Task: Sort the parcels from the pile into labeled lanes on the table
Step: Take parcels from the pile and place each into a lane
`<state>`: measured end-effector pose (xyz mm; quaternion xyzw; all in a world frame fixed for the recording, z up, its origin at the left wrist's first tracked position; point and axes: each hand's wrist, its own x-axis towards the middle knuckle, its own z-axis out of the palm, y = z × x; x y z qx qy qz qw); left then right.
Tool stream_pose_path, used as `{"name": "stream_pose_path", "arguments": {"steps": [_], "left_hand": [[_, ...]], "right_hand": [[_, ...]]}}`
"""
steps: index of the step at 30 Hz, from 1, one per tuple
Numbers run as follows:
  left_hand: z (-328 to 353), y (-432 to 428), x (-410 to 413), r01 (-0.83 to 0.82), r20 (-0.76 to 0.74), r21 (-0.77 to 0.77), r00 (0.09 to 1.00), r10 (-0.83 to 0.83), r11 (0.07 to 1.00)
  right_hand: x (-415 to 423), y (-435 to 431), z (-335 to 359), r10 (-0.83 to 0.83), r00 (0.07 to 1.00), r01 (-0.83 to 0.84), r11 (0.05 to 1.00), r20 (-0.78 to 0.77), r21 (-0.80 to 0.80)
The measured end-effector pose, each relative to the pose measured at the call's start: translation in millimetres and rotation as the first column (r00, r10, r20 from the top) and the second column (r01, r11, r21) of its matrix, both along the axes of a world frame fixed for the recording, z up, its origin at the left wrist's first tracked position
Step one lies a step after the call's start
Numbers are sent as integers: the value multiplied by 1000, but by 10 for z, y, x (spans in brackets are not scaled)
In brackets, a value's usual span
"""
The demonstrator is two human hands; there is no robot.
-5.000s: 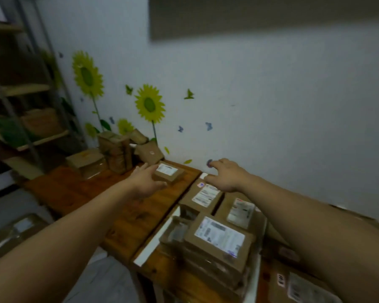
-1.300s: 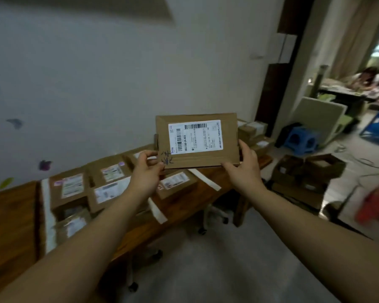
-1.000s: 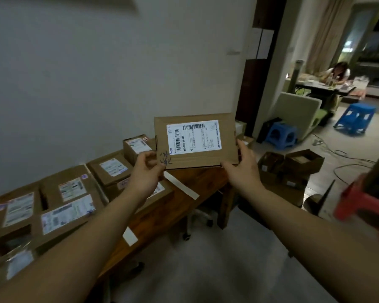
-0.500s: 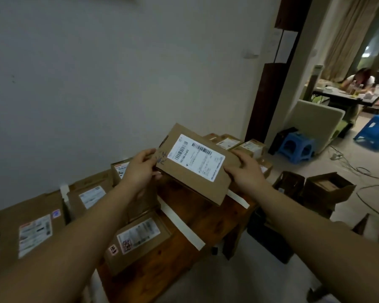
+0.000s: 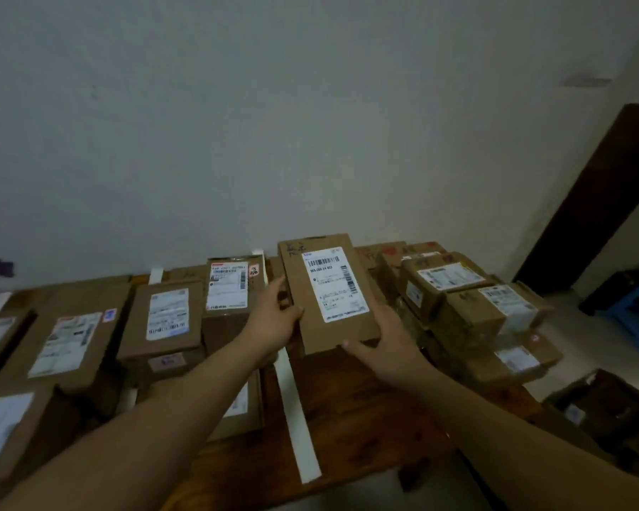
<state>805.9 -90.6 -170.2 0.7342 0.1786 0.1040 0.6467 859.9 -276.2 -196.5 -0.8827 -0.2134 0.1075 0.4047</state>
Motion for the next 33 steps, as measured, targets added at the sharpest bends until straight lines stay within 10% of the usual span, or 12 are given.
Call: {"name": "stream_pose_path", "arguments": {"steps": [6,14,33], "left_hand": [[-589,-336,48,-97,-201,197,970,137,976],[-1235,-487,-155,250,-508,209,854,-113,945],[-1868,-342,194,512,-694,604,715,87,611]], "right_hand": [[279,-324,-476,199,972,-219,960,-124,-175],[296,-434,-1031,289,930,-338,915,-226,-220],[633,-116,-1559,362,905,-426,755,-225,-499]]}}
